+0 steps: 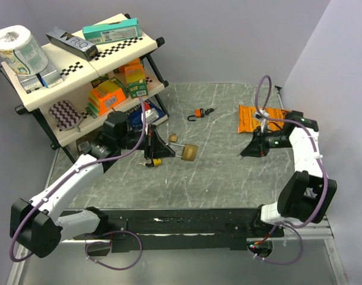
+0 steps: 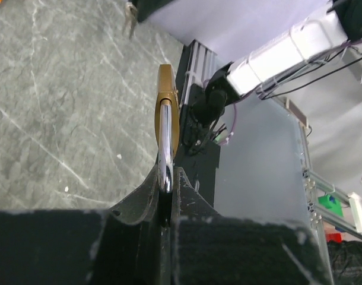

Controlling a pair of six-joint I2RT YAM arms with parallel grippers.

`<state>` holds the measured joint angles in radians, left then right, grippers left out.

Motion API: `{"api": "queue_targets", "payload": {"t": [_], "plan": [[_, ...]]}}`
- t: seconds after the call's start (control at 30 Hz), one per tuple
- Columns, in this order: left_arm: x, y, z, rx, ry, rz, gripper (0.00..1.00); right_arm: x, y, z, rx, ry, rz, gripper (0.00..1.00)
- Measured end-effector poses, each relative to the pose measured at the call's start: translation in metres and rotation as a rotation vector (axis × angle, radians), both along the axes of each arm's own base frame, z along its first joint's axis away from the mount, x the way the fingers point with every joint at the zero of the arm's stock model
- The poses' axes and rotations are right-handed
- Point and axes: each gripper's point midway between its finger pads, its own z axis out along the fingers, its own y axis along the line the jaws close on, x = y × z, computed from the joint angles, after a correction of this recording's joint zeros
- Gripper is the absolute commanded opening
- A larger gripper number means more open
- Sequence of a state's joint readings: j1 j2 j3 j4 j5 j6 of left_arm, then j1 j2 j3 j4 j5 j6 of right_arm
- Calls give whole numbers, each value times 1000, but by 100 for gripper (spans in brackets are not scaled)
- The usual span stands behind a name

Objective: Lock with the key
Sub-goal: Place the key at the center of the board.

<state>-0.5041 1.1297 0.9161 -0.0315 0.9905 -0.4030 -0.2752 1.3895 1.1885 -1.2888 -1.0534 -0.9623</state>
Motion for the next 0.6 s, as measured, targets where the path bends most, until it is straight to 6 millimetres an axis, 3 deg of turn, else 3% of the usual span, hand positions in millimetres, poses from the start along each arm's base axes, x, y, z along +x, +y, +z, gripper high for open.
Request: {"api": "queue_targets", "payload": {"t": [0.17,0.37,0.6], "plan": [[2,-8,-7,58,0,-17,1,24,-74,-41,-226,51,-187,0],[-2,-16,-22,109,6,-41,1,39,-145,-95,-415,158,-319,0],[-1,-18,-23,116,-15,-36,1,42,-191,-148,-506,283,-395,0]]}}
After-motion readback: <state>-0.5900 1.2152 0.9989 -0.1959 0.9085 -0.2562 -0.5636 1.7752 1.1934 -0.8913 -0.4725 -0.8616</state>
